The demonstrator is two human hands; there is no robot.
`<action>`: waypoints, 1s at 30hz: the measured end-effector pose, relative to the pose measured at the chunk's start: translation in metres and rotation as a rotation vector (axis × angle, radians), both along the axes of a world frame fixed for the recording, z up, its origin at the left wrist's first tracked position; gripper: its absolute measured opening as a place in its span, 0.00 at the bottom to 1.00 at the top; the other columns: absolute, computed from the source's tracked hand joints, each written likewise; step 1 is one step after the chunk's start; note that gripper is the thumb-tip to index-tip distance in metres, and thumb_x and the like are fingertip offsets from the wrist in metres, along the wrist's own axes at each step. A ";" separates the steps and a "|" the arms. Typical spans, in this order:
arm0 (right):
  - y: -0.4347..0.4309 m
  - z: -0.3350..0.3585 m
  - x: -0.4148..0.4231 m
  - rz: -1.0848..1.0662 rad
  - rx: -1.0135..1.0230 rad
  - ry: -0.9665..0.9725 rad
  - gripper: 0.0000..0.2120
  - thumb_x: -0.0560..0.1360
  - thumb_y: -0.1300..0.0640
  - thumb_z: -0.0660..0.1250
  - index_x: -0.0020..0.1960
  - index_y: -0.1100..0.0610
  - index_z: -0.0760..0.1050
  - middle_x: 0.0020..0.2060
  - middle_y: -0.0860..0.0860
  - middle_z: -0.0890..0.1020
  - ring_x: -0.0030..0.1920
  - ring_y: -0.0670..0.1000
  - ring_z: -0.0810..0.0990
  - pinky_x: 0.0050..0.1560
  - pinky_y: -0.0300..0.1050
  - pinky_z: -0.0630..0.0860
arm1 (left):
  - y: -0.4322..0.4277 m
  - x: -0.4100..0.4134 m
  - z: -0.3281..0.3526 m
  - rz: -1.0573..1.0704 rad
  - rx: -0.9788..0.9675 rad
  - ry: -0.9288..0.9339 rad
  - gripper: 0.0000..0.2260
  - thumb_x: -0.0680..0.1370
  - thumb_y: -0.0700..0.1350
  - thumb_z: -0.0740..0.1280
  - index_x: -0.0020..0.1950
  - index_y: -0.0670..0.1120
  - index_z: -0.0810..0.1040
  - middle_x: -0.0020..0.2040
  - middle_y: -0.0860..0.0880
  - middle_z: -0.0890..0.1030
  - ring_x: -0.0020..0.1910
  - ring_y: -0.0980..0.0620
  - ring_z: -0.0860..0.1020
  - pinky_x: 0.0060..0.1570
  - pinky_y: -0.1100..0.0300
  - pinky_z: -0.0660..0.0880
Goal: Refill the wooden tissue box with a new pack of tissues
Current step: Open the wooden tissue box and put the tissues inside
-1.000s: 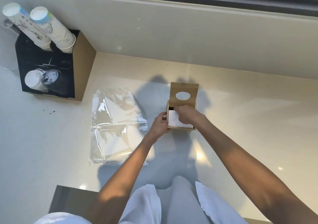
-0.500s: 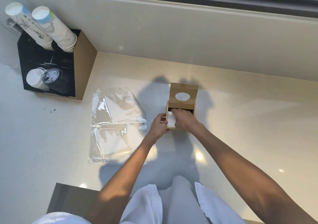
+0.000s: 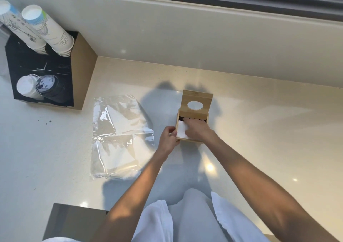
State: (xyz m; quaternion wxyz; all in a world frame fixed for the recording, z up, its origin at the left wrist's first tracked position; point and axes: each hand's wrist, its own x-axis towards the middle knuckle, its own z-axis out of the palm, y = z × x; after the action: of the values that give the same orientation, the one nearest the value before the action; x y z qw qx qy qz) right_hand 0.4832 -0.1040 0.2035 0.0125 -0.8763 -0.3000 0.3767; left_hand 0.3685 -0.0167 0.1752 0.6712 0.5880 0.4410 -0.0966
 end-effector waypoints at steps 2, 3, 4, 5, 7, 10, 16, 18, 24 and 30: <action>-0.001 -0.006 -0.010 0.011 -0.007 -0.065 0.19 0.75 0.59 0.62 0.65 0.56 0.69 0.59 0.55 0.78 0.60 0.59 0.77 0.58 0.53 0.70 | -0.001 0.001 0.001 0.011 -0.003 -0.004 0.13 0.82 0.41 0.58 0.66 0.40 0.70 0.62 0.45 0.74 0.59 0.47 0.76 0.57 0.51 0.79; -0.001 -0.009 -0.014 0.022 -0.019 -0.082 0.19 0.75 0.58 0.63 0.65 0.56 0.68 0.60 0.55 0.78 0.61 0.59 0.76 0.60 0.54 0.69 | -0.001 0.002 0.002 0.015 -0.001 -0.002 0.13 0.82 0.41 0.58 0.65 0.40 0.71 0.62 0.45 0.74 0.59 0.47 0.77 0.56 0.52 0.79; 0.000 -0.010 -0.015 0.025 -0.029 -0.088 0.19 0.75 0.57 0.63 0.65 0.55 0.69 0.61 0.55 0.77 0.61 0.59 0.76 0.60 0.54 0.68 | -0.001 0.002 0.004 0.015 0.000 -0.001 0.12 0.82 0.40 0.57 0.65 0.40 0.71 0.61 0.46 0.74 0.59 0.46 0.77 0.56 0.51 0.79; 0.001 -0.009 -0.014 0.018 -0.034 -0.090 0.18 0.75 0.58 0.62 0.64 0.56 0.69 0.61 0.55 0.77 0.61 0.59 0.76 0.61 0.54 0.68 | -0.002 0.002 0.005 0.009 0.005 -0.003 0.12 0.82 0.40 0.57 0.64 0.40 0.71 0.60 0.46 0.75 0.58 0.46 0.77 0.56 0.51 0.79; 0.002 -0.007 -0.011 -0.003 -0.021 -0.114 0.17 0.76 0.58 0.62 0.64 0.56 0.69 0.60 0.54 0.78 0.61 0.59 0.75 0.62 0.54 0.67 | -0.002 0.001 0.004 -0.005 0.013 -0.008 0.12 0.82 0.40 0.56 0.65 0.40 0.71 0.60 0.45 0.75 0.57 0.46 0.77 0.57 0.50 0.79; -0.002 -0.002 -0.021 -0.022 0.040 -0.158 0.21 0.77 0.55 0.62 0.69 0.55 0.67 0.63 0.53 0.76 0.63 0.58 0.74 0.61 0.54 0.67 | -0.003 0.002 0.003 -0.023 0.034 -0.004 0.14 0.82 0.40 0.56 0.68 0.40 0.68 0.60 0.46 0.73 0.56 0.47 0.77 0.58 0.49 0.78; -0.031 0.011 -0.046 -0.230 0.511 -0.337 0.15 0.78 0.62 0.61 0.62 0.54 0.77 0.63 0.49 0.77 0.64 0.52 0.73 0.56 0.46 0.73 | -0.007 -0.004 0.017 -0.290 0.527 -0.181 0.21 0.82 0.38 0.56 0.75 0.47 0.59 0.64 0.53 0.62 0.59 0.57 0.68 0.57 0.63 0.65; -0.050 0.020 -0.042 -0.512 0.603 -0.421 0.12 0.79 0.61 0.62 0.58 0.53 0.80 0.64 0.49 0.76 0.64 0.51 0.73 0.53 0.42 0.72 | 0.003 0.004 0.018 -0.418 0.599 -0.248 0.16 0.81 0.38 0.57 0.69 0.49 0.66 0.66 0.49 0.63 0.61 0.52 0.70 0.57 0.62 0.68; -0.059 0.002 -0.031 -0.527 0.217 -0.172 0.17 0.77 0.59 0.65 0.65 0.49 0.73 0.76 0.54 0.59 0.69 0.57 0.69 0.50 0.49 0.73 | 0.010 0.027 0.015 -0.856 0.749 0.009 0.10 0.80 0.40 0.61 0.60 0.47 0.69 0.64 0.44 0.63 0.50 0.40 0.75 0.49 0.47 0.76; -0.058 0.004 -0.028 -0.519 0.094 -0.230 0.20 0.76 0.61 0.63 0.66 0.49 0.70 0.72 0.53 0.65 0.64 0.57 0.72 0.44 0.46 0.69 | 0.002 0.030 0.022 -0.811 0.794 0.096 0.14 0.78 0.37 0.60 0.62 0.45 0.64 0.54 0.42 0.69 0.41 0.39 0.74 0.42 0.52 0.70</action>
State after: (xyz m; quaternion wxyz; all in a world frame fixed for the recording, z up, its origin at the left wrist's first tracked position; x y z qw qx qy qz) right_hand 0.4550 -0.1621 0.2072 0.1148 -0.9593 -0.0823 0.2447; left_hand 0.3989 -0.0149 0.1969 0.2870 0.9124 0.2125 -0.2001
